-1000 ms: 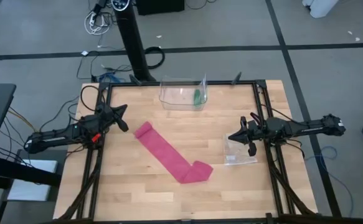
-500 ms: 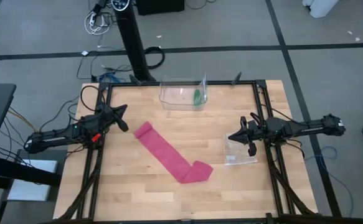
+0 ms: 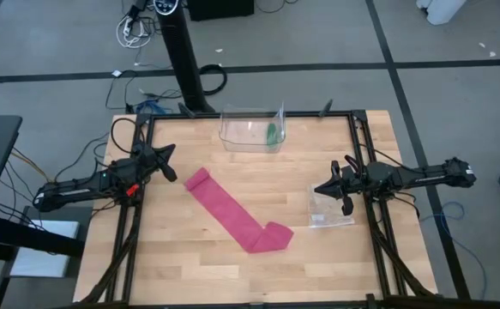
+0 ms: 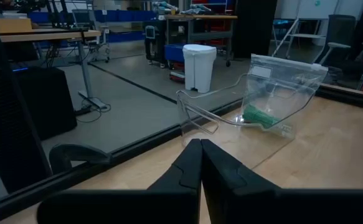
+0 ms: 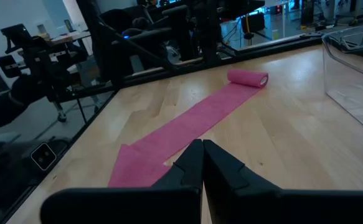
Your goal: Roll bandage
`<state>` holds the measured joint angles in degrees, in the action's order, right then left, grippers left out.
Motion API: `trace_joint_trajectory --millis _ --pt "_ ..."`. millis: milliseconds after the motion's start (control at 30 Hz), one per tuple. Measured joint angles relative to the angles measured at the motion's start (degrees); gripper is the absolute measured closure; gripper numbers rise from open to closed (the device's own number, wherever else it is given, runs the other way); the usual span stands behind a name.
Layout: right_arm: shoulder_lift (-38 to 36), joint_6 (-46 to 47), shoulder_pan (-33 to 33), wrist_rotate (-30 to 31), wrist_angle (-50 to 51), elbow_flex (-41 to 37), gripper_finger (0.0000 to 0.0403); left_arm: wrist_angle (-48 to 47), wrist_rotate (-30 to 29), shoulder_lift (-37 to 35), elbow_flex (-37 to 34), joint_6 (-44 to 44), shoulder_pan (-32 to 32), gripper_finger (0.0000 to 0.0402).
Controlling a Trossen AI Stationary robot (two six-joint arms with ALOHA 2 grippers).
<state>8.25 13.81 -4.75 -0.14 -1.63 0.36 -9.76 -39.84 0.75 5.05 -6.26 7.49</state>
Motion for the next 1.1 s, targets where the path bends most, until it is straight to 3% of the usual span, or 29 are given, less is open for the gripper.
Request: trace_joint_trajectory --millis 100,233,300,533,700,833,933,1100 --pt "0.0 0.0 0.01 0.01 0.01 0.0 0.0396 0.11 -0.01 -0.01 -0.01 0.14 0.02 0.0387" --pt "-0.02 0.0 0.0 0.01 0.01 0.01 0.0394 6.21 -0.8 0.0 -0.15 7.1 0.02 0.0387" --pt "-0.02 0.02 0.02 0.02 0.02 0.0 0.0395 9.85 0.07 -0.01 -0.89 2.95 0.02 0.0387" --pt "-0.01 0.0 0.01 0.0 0.0 0.0 0.0395 16.39 18.86 0.19 -3.93 -0.03 0.0 0.0387" --pt "0.0 0.01 0.02 0.0 0.0 0.02 0.0395 21.27 25.93 1.64 -4.53 -0.64 0.02 0.0387" --pt "0.0 0.0 0.0 0.0 -0.03 0.02 0.0397 27.98 36.06 5.8 -4.53 -1.42 -0.02 0.0387" --pt "0.0 0.01 0.0 0.02 -0.04 0.02 0.0397 34.82 37.84 10.99 -4.49 -0.4 0.0 0.0387" --pt "0.0 0.0 0.02 0.01 -0.22 0.02 0.0394 36.07 38.48 22.18 0.5 1.41 -0.14 0.0384"
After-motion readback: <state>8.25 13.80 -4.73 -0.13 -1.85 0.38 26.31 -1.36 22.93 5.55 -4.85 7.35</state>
